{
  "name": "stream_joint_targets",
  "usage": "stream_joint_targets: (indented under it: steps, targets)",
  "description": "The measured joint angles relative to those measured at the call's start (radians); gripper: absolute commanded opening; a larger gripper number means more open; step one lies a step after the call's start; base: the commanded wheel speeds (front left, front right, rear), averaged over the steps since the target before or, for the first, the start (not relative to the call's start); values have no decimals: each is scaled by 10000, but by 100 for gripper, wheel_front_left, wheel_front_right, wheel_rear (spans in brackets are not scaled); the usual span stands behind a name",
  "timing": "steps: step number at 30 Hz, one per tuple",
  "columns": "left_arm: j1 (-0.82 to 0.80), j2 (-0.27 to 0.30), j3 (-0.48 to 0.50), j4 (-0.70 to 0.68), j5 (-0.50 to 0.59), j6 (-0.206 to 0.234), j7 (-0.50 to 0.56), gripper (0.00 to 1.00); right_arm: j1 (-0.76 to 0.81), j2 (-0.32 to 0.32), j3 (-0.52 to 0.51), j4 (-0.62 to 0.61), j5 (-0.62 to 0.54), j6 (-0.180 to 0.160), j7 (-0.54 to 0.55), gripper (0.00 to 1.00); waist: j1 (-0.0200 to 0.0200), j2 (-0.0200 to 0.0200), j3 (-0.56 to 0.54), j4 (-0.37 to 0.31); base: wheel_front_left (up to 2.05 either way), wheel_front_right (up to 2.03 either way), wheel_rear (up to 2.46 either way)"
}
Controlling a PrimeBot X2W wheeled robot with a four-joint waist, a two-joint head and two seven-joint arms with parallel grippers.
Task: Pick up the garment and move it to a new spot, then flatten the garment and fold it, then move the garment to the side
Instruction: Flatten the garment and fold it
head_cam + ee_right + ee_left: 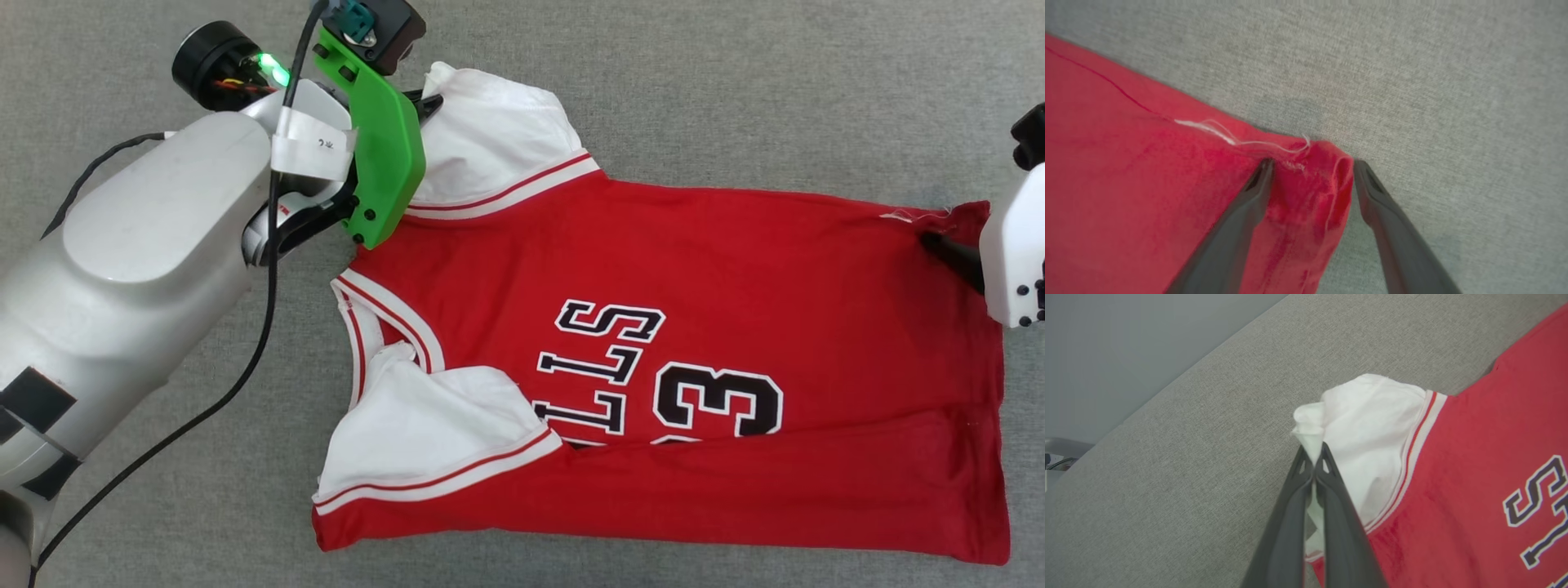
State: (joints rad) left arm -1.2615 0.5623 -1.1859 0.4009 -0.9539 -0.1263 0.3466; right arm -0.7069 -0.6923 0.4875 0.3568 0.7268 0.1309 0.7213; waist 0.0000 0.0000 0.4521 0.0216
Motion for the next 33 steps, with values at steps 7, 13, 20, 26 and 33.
stream_joint_targets:
  steps: [7,13,20,26,33]
  targets:
    - [4,-151,-59,182,-4,0,-276,0,-102,-360,477,297,221,-4,-1058,0,0,0,110,161,0,0,0]
    - [274,-203,-153,414,-50,-4,-673,0,193,-263,596,359,533,8,-2987,0,0,0,-429,124,0,0,0]
    - [1531,276,-324,-27,-132,46,-1273,0,1578,-426,633,-159,813,6,-4380,0,0,0,-1478,60,0,0,0]
    - [3099,859,-516,-1070,-244,573,-1616,0,3326,-554,244,-759,936,6,-5028,0,-1,0,-2393,59,0,0,0]
    - [5067,1718,-706,-2382,-368,1442,-1835,0,5338,-337,-430,-1369,999,6,-5116,0,-1,0,-3208,80,0,0,0]
